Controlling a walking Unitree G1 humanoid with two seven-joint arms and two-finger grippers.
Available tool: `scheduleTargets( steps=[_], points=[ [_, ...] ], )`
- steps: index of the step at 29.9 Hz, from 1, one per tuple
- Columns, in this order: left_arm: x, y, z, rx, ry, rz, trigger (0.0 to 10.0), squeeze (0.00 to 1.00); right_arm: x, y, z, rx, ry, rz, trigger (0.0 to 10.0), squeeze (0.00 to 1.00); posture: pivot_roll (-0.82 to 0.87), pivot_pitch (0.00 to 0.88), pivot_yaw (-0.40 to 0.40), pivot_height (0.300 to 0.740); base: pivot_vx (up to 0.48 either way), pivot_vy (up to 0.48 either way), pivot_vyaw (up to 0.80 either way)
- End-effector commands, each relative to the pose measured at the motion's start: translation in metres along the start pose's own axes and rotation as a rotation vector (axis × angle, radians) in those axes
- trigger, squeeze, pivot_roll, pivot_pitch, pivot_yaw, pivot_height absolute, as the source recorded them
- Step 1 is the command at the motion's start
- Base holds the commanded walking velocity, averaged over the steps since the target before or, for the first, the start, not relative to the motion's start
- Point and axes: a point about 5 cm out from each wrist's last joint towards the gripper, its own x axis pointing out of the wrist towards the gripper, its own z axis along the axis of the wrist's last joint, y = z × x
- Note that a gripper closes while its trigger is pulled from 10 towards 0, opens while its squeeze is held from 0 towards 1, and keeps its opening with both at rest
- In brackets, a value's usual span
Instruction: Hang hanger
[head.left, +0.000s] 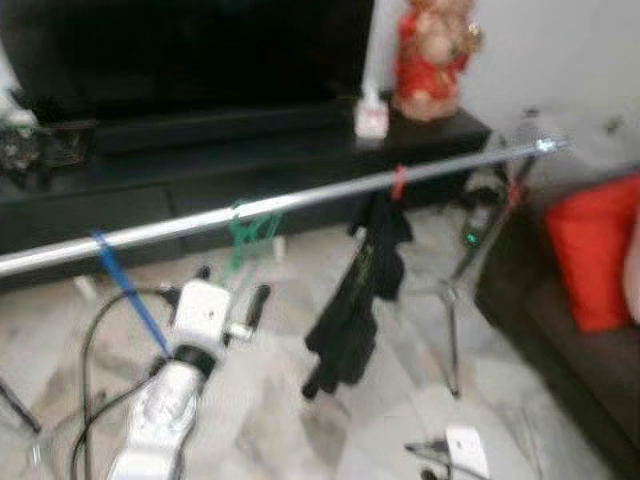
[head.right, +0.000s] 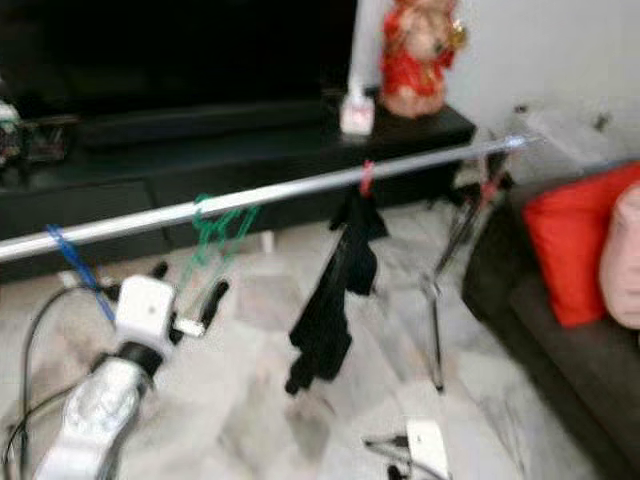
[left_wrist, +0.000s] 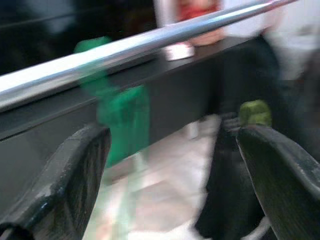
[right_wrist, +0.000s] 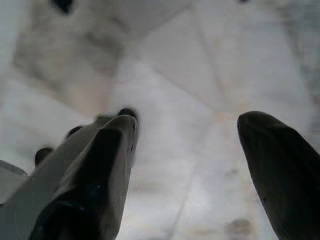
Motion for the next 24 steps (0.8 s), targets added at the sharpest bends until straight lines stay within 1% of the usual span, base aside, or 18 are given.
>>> scheduleTargets(
  steps=[1, 4, 5, 6, 10, 12, 13, 15, 16, 17, 19, 21, 22, 24],
  points=[
    [-0.0020, 0.0039, 0.0036, 0.032, -0.019, 0.004, 10.0, 0.00, 0.0000, 0.0029, -0.0030, -0.001, 0.008, 0.006, 10.0, 0.00, 0.05, 0.000, -0.037, 0.716, 0.000, -0.255, -0.70],
    [-0.0019, 0.0043, 0.0041, 0.042, -0.021, 0.004, 10.0, 0.00, 0.0000, 0.0031, -0.0030, 0.001, 0.008, 0.007, 10.0, 0.00, 0.05, 0.000, -0.037, 0.716, 0.000, -0.332, -0.70],
    [-0.0015, 0.0046, 0.0045, 0.030, -0.024, 0.008, 10.0, 0.00, 0.0000, 0.0032, -0.0029, 0.001, 0.008, 0.008, 10.0, 0.00, 0.05, 0.000, -0.037, 0.716, 0.000, -0.292, -0.71],
    [-0.0010, 0.0052, 0.0051, 0.015, -0.027, 0.015, 10.0, 0.00, 0.0000, 0.0032, -0.0029, 0.001, 0.007, 0.008, 10.0, 0.00, 0.05, 0.000, -0.037, 0.716, 0.000, 0.000, -0.70],
    [-0.0002, 0.0044, 0.0058, 0.033, -0.030, 0.006, 10.0, 0.00, 0.0000, 0.0033, -0.0028, 0.002, 0.007, 0.008, 10.0, 0.00, 0.05, 0.000, -0.037, 0.716, 0.000, 0.000, -0.70],
    [-0.0005, 0.0030, 0.0055, 0.043, -0.030, -0.003, 10.0, 0.00, 0.0000, 0.0034, -0.0028, 0.002, 0.008, 0.009, 10.0, 0.00, 0.05, 0.000, -0.037, 0.716, 0.000, -0.409, -0.70],
    [-0.0006, 0.0029, 0.0055, 0.044, -0.031, -0.003, 10.0, 0.00, 0.0000, 0.0034, -0.0028, 0.002, 0.008, 0.010, 10.0, 0.00, 0.05, 0.000, -0.037, 0.716, 0.000, 0.000, -0.70],
    [-0.0007, 0.0024, 0.0061, -0.001, -0.038, 0.003, 10.0, 0.00, 0.0000, 0.0035, -0.0028, 0.002, 0.007, 0.011, 10.0, 0.00, 0.05, 0.000, -0.037, 0.716, 0.000, 0.000, -0.70],
    [-0.0007, 0.0024, 0.0061, -0.001, -0.038, 0.003, 10.0, 0.00, 0.0000, 0.0035, -0.0028, 0.002, 0.007, 0.011, 10.0, 0.00, 0.05, 0.000, -0.037, 0.716, 0.000, 0.000, -0.70],
    [-0.0005, 0.0022, 0.0066, 0.022, -0.038, -0.002, 10.0, 0.00, 0.0000, 0.0036, -0.0028, 0.001, 0.008, 0.011, 10.0, 0.00, 0.05, 0.000, -0.037, 0.716, 0.000, 0.000, -0.70],
    [-0.0003, 0.0019, 0.0066, 0.040, -0.037, -0.007, 10.0, 0.00, 0.0000, 0.0036, -0.0028, 0.001, 0.008, 0.011, 10.0, 0.00, 0.05, 0.000, -0.037, 0.716, 0.000, -0.171, -0.70],
    [-0.0001, 0.0017, 0.0066, 0.036, -0.040, -0.007, 10.0, 0.00, 0.0001, 0.0036, -0.0029, 0.001, 0.009, 0.012, 10.0, 0.00, 0.05, 0.000, -0.037, 0.716, 0.000, -0.480, -0.70],
    [0.0002, 0.0017, 0.0065, 0.016, -0.040, -0.005, 10.0, 0.00, 0.0000, 0.0036, -0.0029, 0.001, 0.010, 0.012, 10.0, 0.00, 0.05, 0.000, -0.038, 0.716, 0.000, 0.000, -0.70],
    [0.0007, 0.0016, 0.0071, 0.019, -0.041, -0.008, 10.0, 0.00, 0.0000, 0.0035, -0.0030, 0.001, 0.010, 0.013, 10.0, 0.00, 0.05, 0.000, -0.038, 0.716, 0.000, 0.000, -0.70]
  ],
)
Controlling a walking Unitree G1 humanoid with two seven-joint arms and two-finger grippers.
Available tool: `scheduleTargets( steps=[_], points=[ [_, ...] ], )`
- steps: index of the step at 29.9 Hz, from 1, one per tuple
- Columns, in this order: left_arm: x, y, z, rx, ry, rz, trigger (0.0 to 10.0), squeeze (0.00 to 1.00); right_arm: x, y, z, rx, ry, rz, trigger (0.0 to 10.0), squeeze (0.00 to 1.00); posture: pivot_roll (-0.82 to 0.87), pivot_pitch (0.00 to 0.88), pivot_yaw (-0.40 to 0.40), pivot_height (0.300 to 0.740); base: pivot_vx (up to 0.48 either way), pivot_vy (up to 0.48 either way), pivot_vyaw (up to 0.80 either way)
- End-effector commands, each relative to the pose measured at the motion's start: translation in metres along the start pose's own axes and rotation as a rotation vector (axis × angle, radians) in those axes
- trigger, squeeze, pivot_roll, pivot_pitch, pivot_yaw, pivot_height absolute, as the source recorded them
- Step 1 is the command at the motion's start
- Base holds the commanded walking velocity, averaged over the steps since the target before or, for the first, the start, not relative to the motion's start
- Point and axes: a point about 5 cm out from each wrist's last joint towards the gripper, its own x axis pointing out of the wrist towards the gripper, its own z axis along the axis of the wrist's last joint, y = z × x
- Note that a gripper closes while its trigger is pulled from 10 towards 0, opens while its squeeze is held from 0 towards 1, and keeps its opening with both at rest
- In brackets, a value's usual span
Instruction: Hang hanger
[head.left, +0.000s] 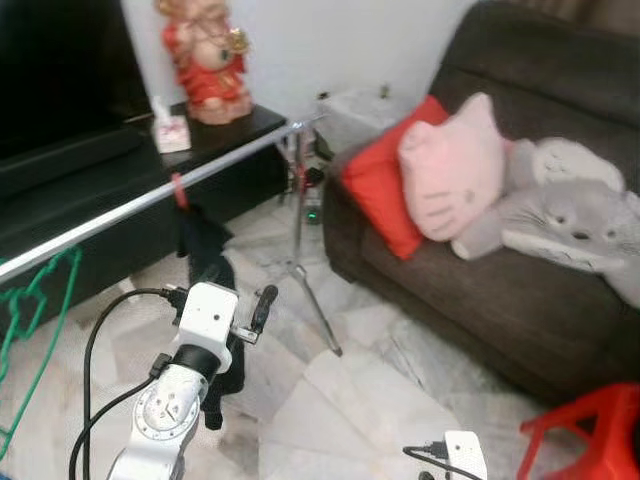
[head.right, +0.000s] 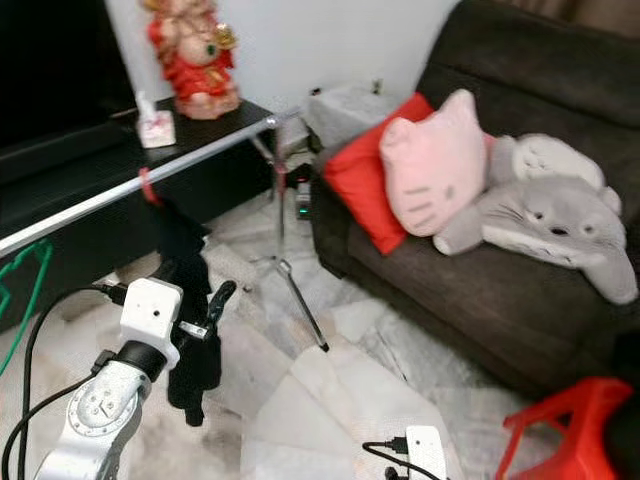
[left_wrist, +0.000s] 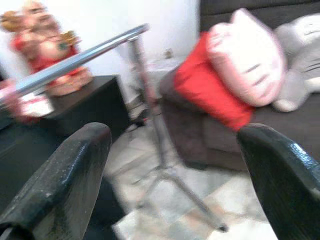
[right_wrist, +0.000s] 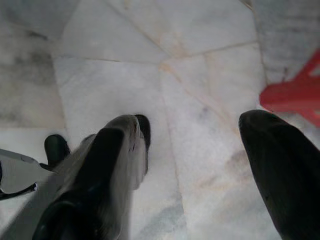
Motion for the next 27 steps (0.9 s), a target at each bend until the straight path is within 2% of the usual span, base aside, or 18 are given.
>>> scheduleTargets(
  steps=[1, 6, 14, 16, 20, 24, 27],
  points=[
    [0.0002, 0.0019, 0.0019, 0.026, -0.007, -0.010, 10.0, 0.00, 0.0000, -0.0003, 0.0000, -0.003, 0.003, 0.000, 10.0, 0.00, 0.05, 0.000, -0.038, 0.716, 0.000, 0.000, -0.70],
    [-0.0005, 0.0008, 0.0023, 0.022, -0.011, -0.015, 10.0, 0.00, 0.0000, -0.0005, -0.0001, -0.002, 0.003, -0.001, 10.0, 0.00, 0.05, 0.000, -0.039, 0.716, 0.000, -0.209, -0.70],
    [-0.0003, 0.0003, 0.0027, 0.021, -0.013, -0.019, 10.0, 0.00, -0.0002, -0.0013, -0.0008, -0.008, 0.005, -0.001, 10.0, 0.00, 0.05, 0.000, -0.041, 0.716, 0.000, -0.032, -0.70],
    [-0.0006, 0.0003, 0.0018, -0.012, -0.010, -0.014, 10.0, 0.00, -0.0003, -0.0017, -0.0008, -0.011, 0.005, -0.001, 10.0, 0.00, 0.05, 0.000, -0.041, 0.716, 0.000, 0.000, -0.70],
    [-0.0009, -0.0005, 0.0023, 0.016, -0.012, -0.025, 10.0, 0.00, -0.0004, -0.0025, -0.0009, -0.011, 0.006, -0.003, 10.0, 0.00, 0.05, 0.000, -0.044, 0.716, 0.000, 0.000, -0.70],
    [-0.0011, -0.0009, 0.0029, 0.007, -0.018, -0.025, 10.0, 0.00, -0.0004, -0.0029, -0.0005, -0.014, 0.006, -0.002, 10.0, 0.00, 0.05, 0.000, -0.048, 0.716, 0.000, -0.414, -0.70],
    [-0.0012, -0.0004, 0.0031, -0.002, -0.018, -0.019, 10.0, 0.00, -0.0004, -0.0029, -0.0004, -0.014, 0.005, -0.002, 10.0, 0.00, 0.05, 0.000, -0.048, 0.716, 0.000, 0.000, -0.70]
  ],
)
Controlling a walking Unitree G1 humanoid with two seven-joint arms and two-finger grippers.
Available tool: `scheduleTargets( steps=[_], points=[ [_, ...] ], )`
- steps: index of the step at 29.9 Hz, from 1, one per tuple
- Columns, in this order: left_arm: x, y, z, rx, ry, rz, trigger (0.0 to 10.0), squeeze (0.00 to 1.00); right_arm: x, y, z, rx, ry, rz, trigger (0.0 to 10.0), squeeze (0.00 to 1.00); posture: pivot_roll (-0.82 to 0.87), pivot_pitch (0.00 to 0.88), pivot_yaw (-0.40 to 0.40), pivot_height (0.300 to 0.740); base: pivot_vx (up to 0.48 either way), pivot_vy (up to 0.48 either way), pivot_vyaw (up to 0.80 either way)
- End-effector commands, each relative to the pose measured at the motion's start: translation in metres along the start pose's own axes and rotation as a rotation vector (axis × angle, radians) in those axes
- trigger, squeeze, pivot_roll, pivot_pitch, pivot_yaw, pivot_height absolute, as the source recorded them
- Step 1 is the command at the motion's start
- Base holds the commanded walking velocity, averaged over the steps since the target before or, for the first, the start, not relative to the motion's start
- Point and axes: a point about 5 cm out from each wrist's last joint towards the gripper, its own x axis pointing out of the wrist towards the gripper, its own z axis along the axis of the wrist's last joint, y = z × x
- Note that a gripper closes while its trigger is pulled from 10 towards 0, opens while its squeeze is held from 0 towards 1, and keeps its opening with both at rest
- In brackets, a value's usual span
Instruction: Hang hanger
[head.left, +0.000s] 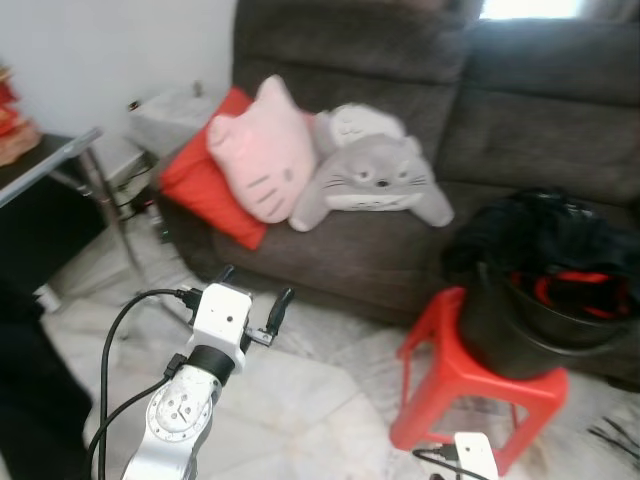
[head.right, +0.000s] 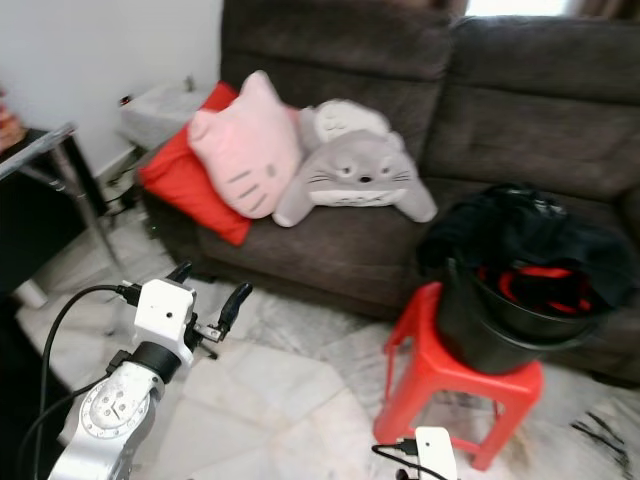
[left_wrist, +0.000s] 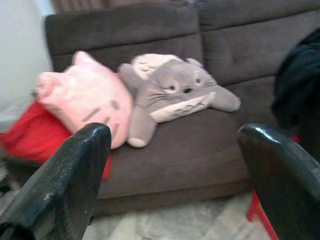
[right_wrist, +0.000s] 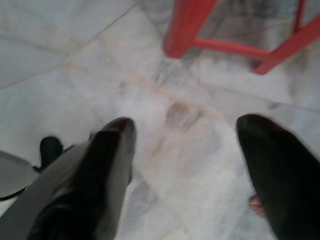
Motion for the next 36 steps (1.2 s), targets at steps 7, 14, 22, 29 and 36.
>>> scheduleTargets(
  steps=[7, 14, 22, 29, 36],
  points=[
    [0.000, 0.000, 0.002, -0.006, -0.011, 0.002, 10.0, 0.00, -0.001, -0.003, -0.004, -0.003, 0.015, -0.008, 10.0, 0.00, 0.05, 0.000, -0.048, 0.716, 0.000, 0.000, -0.70],
    [0.000, 0.000, 0.002, -0.006, -0.011, 0.002, 10.0, 0.00, -0.001, -0.003, -0.004, -0.003, 0.015, -0.008, 10.0, 0.00, 0.05, 0.000, -0.048, 0.716, 0.000, 0.000, -0.70],
    [0.000, 0.000, 0.002, -0.006, -0.011, 0.002, 10.0, 0.00, -0.001, -0.003, -0.004, -0.003, 0.015, -0.008, 10.0, 0.00, 0.05, 0.000, -0.048, 0.716, 0.000, 0.000, -0.70],
    [0.000, 0.001, 0.002, -0.001, -0.010, 0.002, 10.0, 0.00, -0.001, -0.003, -0.004, -0.003, 0.014, -0.008, 10.0, 0.00, 0.05, 0.000, -0.048, 0.716, 0.000, 0.000, -0.70],
    [-0.053, 0.053, -0.153, -0.019, 0.719, 0.107, 10.0, 0.00, 0.000, 0.003, -0.004, 0.036, -0.005, -0.002, 10.0, 0.00, 0.03, 0.000, -0.021, 0.716, 0.000, 0.000, 0.00]
  ],
)
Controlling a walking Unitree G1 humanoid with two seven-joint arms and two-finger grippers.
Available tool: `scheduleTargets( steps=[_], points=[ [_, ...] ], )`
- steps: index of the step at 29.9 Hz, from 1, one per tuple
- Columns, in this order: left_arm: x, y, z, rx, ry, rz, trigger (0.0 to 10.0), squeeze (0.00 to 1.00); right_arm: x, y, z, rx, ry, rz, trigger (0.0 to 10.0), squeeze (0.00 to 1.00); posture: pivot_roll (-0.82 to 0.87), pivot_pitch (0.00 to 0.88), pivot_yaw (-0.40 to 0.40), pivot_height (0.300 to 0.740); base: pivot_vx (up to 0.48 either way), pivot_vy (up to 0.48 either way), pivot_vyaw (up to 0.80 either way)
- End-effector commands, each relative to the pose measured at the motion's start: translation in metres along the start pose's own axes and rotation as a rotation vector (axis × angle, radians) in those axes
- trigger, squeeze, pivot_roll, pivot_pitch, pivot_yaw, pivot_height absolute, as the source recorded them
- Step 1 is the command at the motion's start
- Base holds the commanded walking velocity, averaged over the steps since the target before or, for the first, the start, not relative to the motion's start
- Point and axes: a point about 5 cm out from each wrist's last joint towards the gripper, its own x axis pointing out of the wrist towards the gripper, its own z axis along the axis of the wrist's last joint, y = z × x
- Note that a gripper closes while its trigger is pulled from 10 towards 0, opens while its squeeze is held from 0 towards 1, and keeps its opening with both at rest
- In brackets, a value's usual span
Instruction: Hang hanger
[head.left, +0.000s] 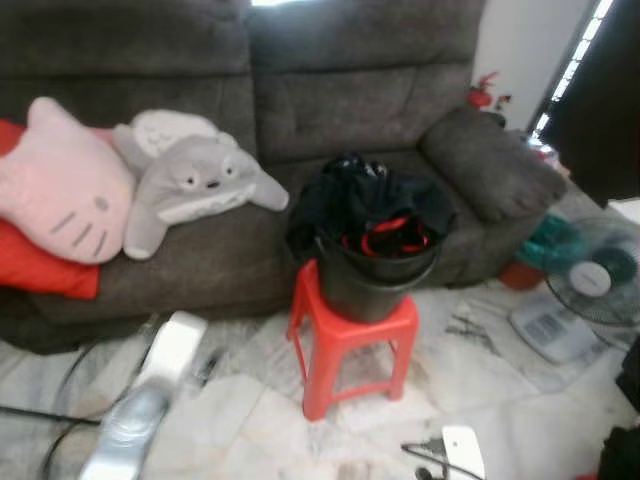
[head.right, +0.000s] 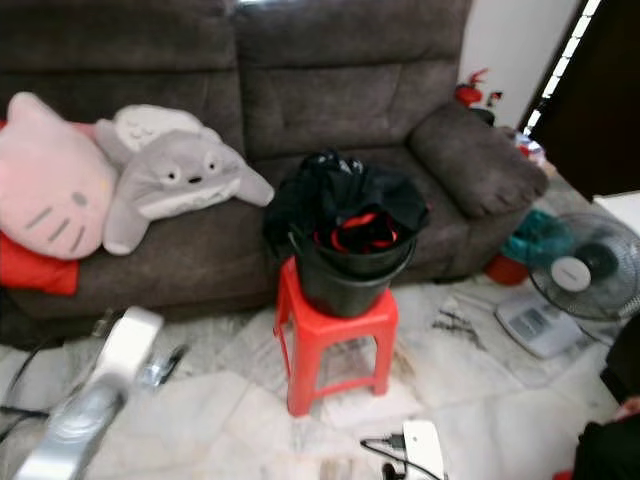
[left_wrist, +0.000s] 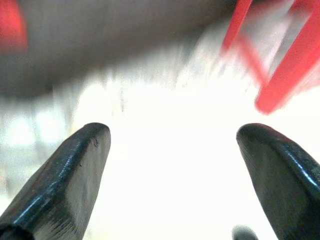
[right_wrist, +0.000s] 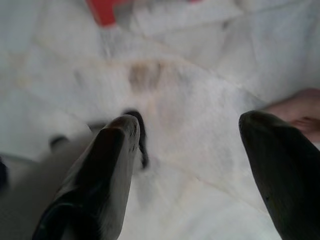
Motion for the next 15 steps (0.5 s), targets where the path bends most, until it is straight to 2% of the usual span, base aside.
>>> scheduleTargets(
  steps=[1, 8, 15],
  points=[
    [0.004, -0.007, 0.004, -0.010, -0.017, -0.018, 10.0, 0.00, 0.002, 0.006, 0.012, 0.013, -0.035, 0.010, 10.0, 0.00, 0.03, 0.000, -0.019, 0.716, 0.000, 0.000, 0.00],
    [0.006, -0.009, -0.011, -0.037, 0.026, -0.007, 10.0, 0.00, 0.002, 0.009, 0.009, 0.022, -0.033, 0.012, 10.0, 0.00, 0.03, 0.000, -0.009, 0.716, 0.000, 0.000, 0.00],
    [0.002, -0.015, -0.059, -0.023, 0.217, -0.025, 10.0, 0.00, 0.002, 0.015, 0.002, 0.030, -0.017, 0.012, 10.0, 0.00, 0.03, 0.000, 0.003, 0.716, 0.000, 0.000, 0.00]
  ],
)
